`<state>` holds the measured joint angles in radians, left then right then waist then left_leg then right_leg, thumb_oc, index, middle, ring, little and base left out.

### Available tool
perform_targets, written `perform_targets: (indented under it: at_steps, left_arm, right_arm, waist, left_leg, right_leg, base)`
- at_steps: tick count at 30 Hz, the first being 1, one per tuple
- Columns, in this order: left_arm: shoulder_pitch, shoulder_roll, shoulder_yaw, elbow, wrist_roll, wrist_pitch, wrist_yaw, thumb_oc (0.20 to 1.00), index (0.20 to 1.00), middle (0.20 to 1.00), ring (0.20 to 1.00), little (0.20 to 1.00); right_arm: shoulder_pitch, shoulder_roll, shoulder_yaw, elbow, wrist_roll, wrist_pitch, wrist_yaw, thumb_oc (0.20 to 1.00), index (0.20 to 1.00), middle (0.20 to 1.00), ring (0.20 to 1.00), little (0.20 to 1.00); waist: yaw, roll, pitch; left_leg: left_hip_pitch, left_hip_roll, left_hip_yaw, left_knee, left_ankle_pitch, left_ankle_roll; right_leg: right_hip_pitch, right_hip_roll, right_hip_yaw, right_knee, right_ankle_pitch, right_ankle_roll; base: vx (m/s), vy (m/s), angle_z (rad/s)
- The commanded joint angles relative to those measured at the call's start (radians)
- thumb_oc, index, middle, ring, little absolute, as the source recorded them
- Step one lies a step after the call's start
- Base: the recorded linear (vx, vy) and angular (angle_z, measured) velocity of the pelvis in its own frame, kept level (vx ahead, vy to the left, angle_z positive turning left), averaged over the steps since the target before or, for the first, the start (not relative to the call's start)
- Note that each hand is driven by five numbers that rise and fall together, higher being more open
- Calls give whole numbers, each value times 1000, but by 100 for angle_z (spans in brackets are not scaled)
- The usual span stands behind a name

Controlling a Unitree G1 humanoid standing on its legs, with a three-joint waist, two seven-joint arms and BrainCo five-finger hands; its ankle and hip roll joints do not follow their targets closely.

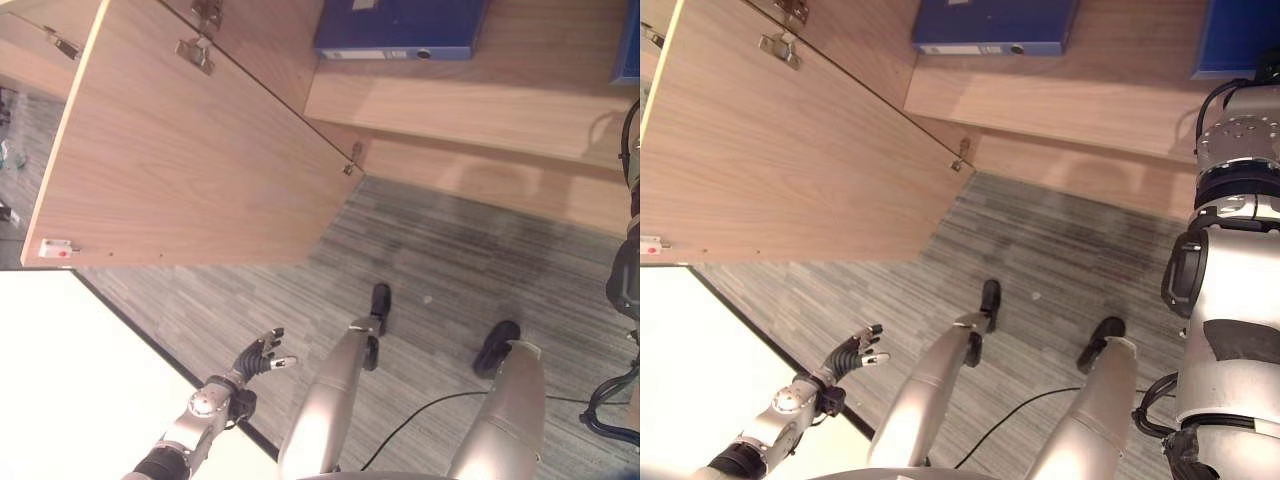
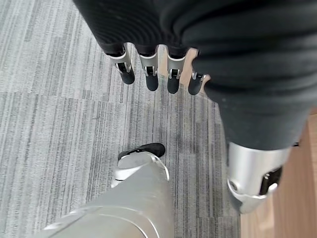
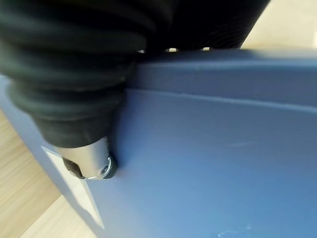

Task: Put the empty folder in the office cabinet

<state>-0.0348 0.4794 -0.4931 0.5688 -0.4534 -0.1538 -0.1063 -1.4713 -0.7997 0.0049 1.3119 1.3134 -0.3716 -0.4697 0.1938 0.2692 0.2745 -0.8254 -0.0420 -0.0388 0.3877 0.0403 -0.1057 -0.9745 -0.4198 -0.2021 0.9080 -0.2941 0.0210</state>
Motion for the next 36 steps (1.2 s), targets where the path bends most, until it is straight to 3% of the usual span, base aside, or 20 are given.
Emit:
perform_targets:
  at_steps: [1, 2, 3, 4, 5, 6, 7, 20, 36]
  left_arm:
    - [3, 51, -11, 54, 17, -7, 17, 1000, 1000, 1000, 1000, 1000]
    - [3, 54, -14, 56, 21, -9, 20, 1000, 1000, 1000, 1000, 1000]
    - [0, 57, -17, 59, 24, -9, 25, 1000, 1000, 1000, 1000, 1000]
    - [-2, 57, -19, 65, 23, -10, 31, 1000, 1000, 1000, 1000, 1000]
    - [-4, 56, -19, 67, 22, -10, 31, 1000, 1000, 1000, 1000, 1000]
    - [-6, 60, -22, 69, 21, -11, 35, 1000, 1000, 1000, 1000, 1000]
    - [-10, 60, -23, 70, 21, -12, 39, 1000, 1000, 1000, 1000, 1000]
    - [0, 69, -65, 59, 37, 0, 55, 1000, 1000, 1000, 1000, 1000]
    - [-39, 41, -84, 82, 26, 12, 89, 1000, 1000, 1000, 1000, 1000]
  right_arm:
    - [-114, -108, 91, -65, -93, 0, 0, 200, 200, 200, 200, 200]
    - [-124, -116, 105, -46, -104, 13, -8, 200, 200, 200, 200, 200]
    - [-136, -123, 121, -23, -115, 29, -17, 256, 256, 256, 256, 256]
    - [-147, -127, 133, 1, -118, 45, -24, 373, 373, 373, 373, 373]
    - [-153, -129, 136, 6, -118, 47, -23, 586, 586, 586, 586, 586]
    - [-160, -132, 146, 19, -122, 61, -27, 736, 736, 736, 736, 736]
    - [-182, -134, 167, 37, -122, 79, -24, 1000, 1000, 1000, 1000, 1000]
    - [-213, -141, 242, 154, -138, 197, -36, 1000, 1000, 1000, 1000, 1000]
    - [-75, -62, 124, 230, -122, 245, -100, 1000, 1000, 1000, 1000, 1000]
  waist:
    - [-5, 6, 8]
    - [-4, 4, 6]
    - [-3, 2, 4]
    - [0, 1, 3]
    - [0, 1, 3]
    - [-1, -1, 1]
    - [0, 0, 2]
    - [6, 0, 4]
    - [-13, -2, 45]
  left_leg:
    - [47, -36, -1, -4, -141, 7]
    - [50, -38, -2, -12, -136, 7]
    - [53, -40, -4, -21, -132, 6]
    - [56, -41, -7, -30, -128, 5]
    - [57, -41, -8, -33, -127, 5]
    - [58, -42, -7, -39, -124, 4]
    - [59, -42, -8, -47, -119, 3]
    - [66, -38, -11, -119, -82, 5]
    - [111, -28, -19, -151, -71, 6]
  right_leg:
    - [101, 72, 79, -58, -66, 94]
    - [104, 71, 77, -60, -65, 94]
    - [105, 69, 74, -63, -65, 95]
    - [105, 67, 72, -65, -65, 95]
    - [106, 67, 72, -66, -65, 95]
    - [107, 67, 71, -69, -63, 96]
    - [106, 65, 70, -73, -62, 96]
    - [83, 67, 71, -78, -50, 100]
    - [125, 85, 52, -110, -40, 104]
  base:
    - [2, -22, 6]
    - [5, -21, 6]
    - [2, -34, 9]
    - [1, -25, 8]
    - [-11, -31, 5]
    - [0, 0, 0]
    - [0, 0, 0]
    - [-1, -6, 1]
    - [-2, -2, 0]
